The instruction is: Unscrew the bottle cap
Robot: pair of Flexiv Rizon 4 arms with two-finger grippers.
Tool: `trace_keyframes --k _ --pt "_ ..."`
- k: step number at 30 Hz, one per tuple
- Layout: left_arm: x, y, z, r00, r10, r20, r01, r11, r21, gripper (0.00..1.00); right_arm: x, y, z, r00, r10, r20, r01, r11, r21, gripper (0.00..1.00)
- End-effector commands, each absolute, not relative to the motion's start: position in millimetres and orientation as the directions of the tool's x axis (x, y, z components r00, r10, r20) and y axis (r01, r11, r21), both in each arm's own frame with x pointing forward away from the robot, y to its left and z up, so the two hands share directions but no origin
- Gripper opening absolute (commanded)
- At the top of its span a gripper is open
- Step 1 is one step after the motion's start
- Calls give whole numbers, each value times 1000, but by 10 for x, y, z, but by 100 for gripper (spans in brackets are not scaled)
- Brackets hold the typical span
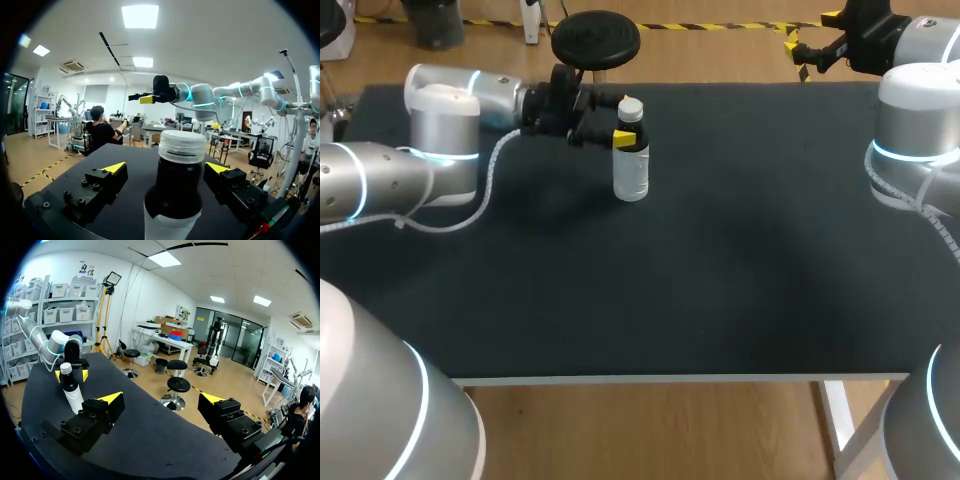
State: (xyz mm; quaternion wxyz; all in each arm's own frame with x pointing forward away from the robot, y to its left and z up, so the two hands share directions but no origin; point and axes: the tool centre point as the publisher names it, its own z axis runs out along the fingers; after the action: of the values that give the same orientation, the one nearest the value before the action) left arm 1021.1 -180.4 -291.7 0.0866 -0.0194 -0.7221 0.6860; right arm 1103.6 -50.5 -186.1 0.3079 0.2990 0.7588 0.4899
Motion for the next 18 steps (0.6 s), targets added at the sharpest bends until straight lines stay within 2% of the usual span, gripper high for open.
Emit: trace_keyframes --k 1,18 --pt "10311 -1842 -2918 -982 160 98 -90 55 -994 100 11038 -504 -1859 -632 755 -174 153 342 927 100" --pt "10295 -1860 -2902 -984 149 97 -90 50 -995 100 11038 -504 -1859 -632 755 -174 153 342 927 100"
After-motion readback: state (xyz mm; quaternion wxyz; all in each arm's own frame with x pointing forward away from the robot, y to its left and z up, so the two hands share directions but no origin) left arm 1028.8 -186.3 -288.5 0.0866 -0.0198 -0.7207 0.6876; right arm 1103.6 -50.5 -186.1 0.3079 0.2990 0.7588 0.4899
